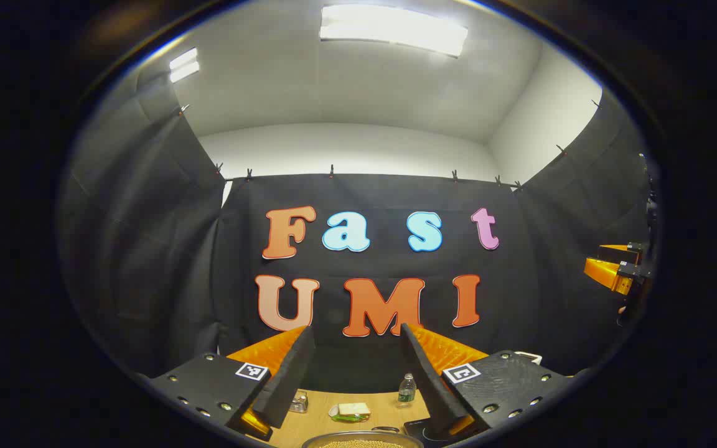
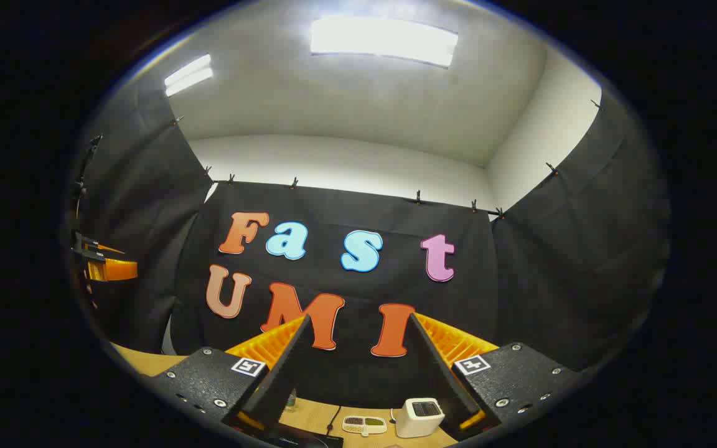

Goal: First push the handle of the pot to place it horizontally, then grasp the pot with both hands and set it on the induction cooktop.

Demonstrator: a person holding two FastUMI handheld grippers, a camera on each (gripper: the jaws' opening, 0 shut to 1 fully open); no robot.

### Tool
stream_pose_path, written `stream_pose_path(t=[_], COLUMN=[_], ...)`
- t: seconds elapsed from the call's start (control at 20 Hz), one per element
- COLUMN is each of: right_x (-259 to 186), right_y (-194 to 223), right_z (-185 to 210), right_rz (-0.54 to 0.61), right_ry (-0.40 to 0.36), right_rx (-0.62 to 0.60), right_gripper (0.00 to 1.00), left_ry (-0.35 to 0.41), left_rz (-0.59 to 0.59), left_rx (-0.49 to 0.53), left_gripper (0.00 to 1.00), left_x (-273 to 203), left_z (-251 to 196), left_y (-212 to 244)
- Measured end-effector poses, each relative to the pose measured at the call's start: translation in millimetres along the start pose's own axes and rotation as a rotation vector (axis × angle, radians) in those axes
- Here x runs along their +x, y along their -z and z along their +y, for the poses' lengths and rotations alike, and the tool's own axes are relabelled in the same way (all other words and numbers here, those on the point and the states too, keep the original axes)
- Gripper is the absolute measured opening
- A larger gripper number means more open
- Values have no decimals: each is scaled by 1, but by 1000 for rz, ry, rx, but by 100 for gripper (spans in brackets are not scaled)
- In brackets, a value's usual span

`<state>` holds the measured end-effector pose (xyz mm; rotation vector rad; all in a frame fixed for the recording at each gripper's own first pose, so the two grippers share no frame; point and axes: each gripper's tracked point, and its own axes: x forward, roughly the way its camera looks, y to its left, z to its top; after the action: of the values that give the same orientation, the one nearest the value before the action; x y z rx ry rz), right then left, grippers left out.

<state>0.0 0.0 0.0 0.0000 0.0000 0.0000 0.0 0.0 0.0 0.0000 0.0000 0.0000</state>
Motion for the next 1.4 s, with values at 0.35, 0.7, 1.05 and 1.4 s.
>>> stream_pose_path(t=[0.35, 0.7, 1.05, 1.4], right_x=[-2, -3, -5, -8], right_y=[-7, -9, -10, -1], right_z=[2, 0, -6, -7], right_rz=[-8, -7, -12, 1], right_ry=[-11, -18, -9, -14], right_rx=[1, 10, 3, 9], right_gripper=[94, 95, 95, 95], left_ry=[5, -27, -51, -7], left_rz=[-18, -47, -114, -72], left_rx=[11, -13, -23, -13], left_gripper=[84, 84, 84, 84], left_x=[-3, -2, -6, -4], left_z=[-7, 2, 6, -13], left_y=[-6, -13, -25, -9])
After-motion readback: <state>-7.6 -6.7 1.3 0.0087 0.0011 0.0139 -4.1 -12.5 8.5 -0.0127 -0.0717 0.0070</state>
